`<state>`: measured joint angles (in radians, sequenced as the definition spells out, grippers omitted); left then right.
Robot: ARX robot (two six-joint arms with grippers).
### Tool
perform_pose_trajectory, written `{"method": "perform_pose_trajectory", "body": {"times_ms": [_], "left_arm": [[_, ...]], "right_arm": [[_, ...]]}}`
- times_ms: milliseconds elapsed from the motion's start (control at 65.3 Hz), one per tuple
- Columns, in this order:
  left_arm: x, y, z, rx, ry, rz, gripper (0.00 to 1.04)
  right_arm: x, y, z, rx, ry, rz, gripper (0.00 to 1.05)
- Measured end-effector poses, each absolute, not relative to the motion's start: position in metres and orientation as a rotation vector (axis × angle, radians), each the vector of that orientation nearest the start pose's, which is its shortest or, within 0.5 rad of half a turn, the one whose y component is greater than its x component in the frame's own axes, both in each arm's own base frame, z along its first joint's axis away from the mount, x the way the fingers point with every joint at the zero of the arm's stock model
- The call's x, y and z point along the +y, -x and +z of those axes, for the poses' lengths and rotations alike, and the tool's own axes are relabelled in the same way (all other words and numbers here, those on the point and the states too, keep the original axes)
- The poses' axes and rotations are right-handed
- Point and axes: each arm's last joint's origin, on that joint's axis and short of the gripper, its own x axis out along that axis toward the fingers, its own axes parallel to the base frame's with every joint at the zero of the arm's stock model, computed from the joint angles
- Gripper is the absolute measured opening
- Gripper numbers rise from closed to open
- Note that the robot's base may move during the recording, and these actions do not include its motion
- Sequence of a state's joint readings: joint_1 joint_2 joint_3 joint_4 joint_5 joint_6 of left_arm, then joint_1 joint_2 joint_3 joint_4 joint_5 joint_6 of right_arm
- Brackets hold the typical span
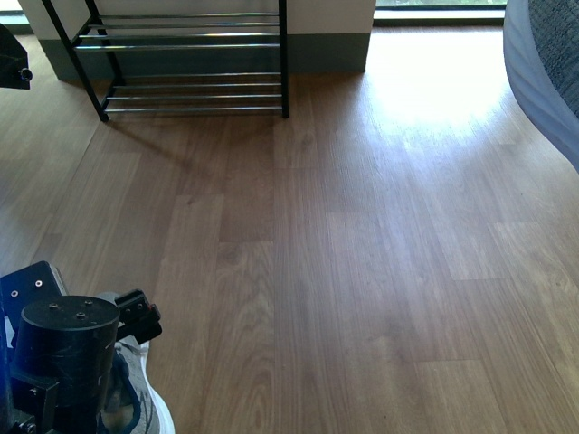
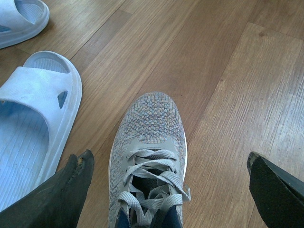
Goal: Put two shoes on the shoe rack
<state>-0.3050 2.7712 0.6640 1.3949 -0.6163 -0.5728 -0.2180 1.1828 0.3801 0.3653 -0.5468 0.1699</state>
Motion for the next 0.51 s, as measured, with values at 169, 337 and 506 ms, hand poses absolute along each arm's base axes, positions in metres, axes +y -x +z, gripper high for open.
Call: {"method": "perform_pose_trajectory", "body": {"times_ms": [169, 337, 506], "left_arm": [[-0.0629, -0.2546, -0.1021, 0.535, 0.236, 0.454, 0.96], [-0.0631, -0.2546, -0.1021, 0.537, 0.237, 0.450, 0.95], [-0.0631, -0.2546, -0.1021, 0.537, 0.236, 0.450, 0.82]], "right_arm": [[-0.0323, -0.2153, 0.1740, 0.436, -0.330, 0.289, 0.01], [-0.0323, -0.2153, 0.1741, 0.435, -0.330, 0.289, 0.01], [-0.0323, -0.2153, 0.1741, 0.435, -0.330, 0.289, 0.01]]}}
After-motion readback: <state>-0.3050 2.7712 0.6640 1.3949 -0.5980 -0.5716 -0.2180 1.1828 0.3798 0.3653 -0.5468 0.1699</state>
